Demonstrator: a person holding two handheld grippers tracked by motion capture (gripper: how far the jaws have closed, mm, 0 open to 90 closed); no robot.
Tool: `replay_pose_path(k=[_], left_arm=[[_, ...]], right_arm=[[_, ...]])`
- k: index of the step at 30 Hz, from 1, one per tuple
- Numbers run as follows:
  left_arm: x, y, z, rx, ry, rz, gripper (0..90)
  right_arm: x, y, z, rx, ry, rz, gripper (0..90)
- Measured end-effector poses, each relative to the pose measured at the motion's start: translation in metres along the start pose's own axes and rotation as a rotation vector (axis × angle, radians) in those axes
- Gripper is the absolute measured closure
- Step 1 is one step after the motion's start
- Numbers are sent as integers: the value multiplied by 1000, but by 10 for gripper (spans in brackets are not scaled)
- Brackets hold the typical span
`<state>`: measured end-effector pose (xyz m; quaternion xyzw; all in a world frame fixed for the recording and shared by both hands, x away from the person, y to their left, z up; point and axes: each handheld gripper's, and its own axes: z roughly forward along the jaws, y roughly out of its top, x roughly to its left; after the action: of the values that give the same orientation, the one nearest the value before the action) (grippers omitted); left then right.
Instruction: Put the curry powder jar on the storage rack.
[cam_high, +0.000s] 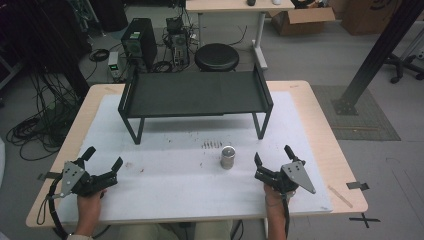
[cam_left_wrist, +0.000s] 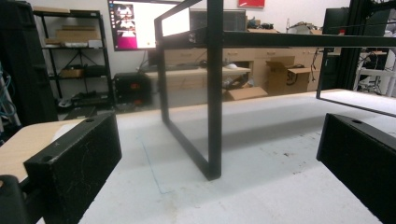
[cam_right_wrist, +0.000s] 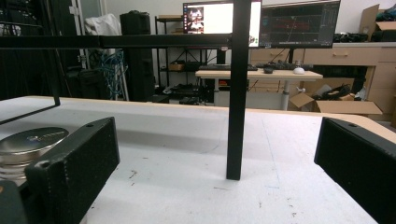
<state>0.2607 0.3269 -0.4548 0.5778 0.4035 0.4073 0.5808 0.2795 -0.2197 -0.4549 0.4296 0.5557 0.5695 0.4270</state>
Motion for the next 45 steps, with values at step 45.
replay_pose_path(k=[45], left_arm=[[0,0,0,-3,1,-2,2]], right_arm=[[-2,2,-3,-28,2,26,6]])
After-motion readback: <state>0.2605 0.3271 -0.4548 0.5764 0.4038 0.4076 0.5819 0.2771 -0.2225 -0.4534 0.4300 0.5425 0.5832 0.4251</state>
